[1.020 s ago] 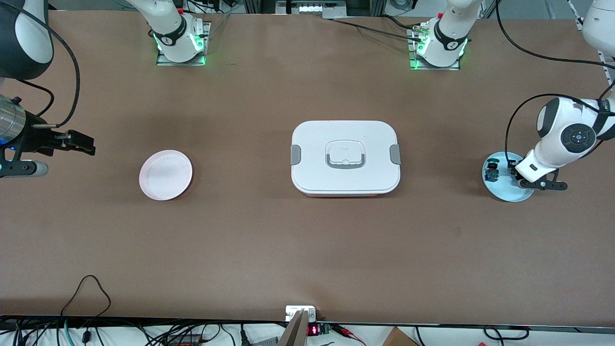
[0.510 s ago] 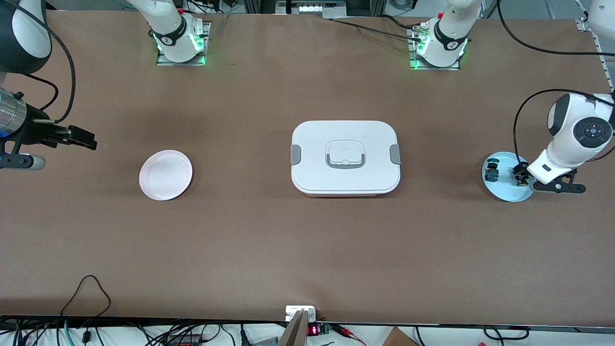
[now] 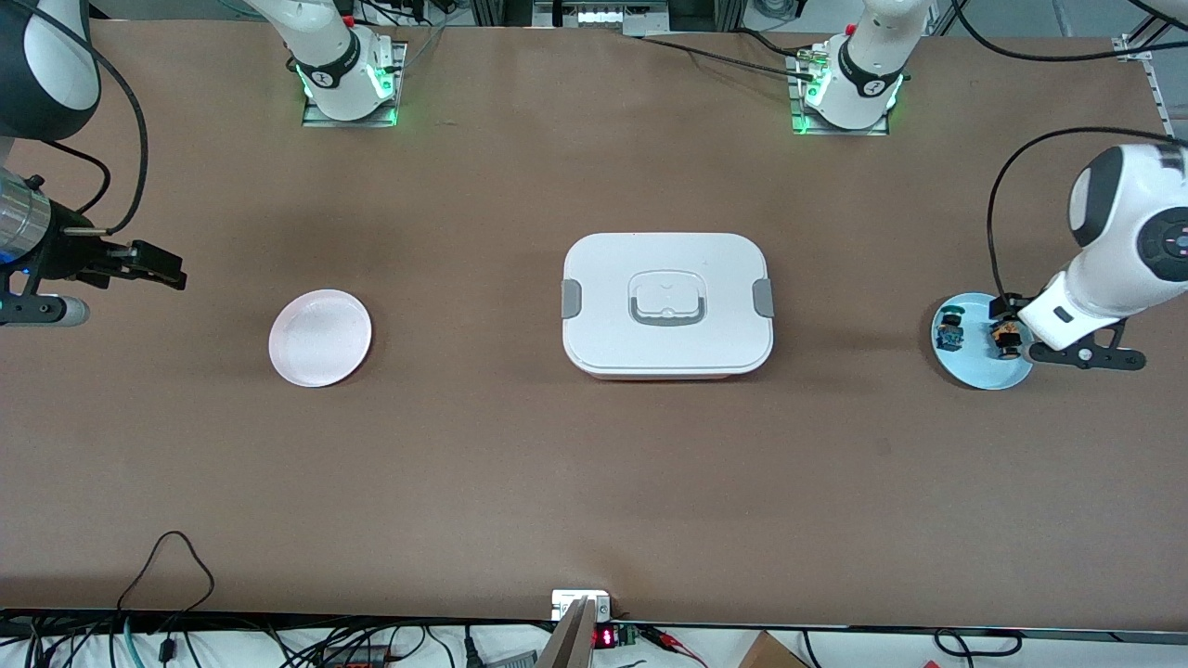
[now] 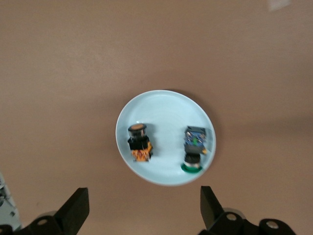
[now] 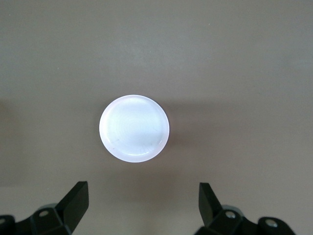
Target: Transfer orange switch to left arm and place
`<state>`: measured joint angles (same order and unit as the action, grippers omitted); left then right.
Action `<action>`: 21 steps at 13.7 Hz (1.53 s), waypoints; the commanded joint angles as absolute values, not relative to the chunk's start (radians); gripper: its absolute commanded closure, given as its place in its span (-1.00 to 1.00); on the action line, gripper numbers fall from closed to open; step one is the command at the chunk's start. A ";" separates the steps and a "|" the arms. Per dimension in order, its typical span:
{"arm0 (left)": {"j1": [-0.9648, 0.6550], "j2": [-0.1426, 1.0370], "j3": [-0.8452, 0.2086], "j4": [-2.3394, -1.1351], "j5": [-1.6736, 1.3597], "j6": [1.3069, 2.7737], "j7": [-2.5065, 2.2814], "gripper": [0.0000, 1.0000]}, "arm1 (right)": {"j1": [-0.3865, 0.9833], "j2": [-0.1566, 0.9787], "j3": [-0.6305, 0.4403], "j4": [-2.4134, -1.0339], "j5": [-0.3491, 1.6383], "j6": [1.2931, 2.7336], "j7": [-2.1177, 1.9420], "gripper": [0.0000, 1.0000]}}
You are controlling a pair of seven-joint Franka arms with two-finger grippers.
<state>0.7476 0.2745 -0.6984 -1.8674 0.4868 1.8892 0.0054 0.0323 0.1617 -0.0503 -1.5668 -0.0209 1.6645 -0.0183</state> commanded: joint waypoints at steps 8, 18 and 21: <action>0.306 0.233 -0.604 -1.531 0.450 1.488 0.034 -1.00 | 0.017 0.144 -0.035 -1.589 -0.020 1.704 -0.074 -1.00; -0.066 0.046 0.063 -1.600 -0.063 1.532 0.049 -1.00 | 0.018 0.146 -0.035 -1.588 -0.017 1.712 -0.107 -1.00; -0.048 -0.030 0.063 -1.721 -0.061 1.617 0.048 -1.00 | 0.018 0.146 -0.034 -1.588 -0.017 1.721 -0.107 -1.00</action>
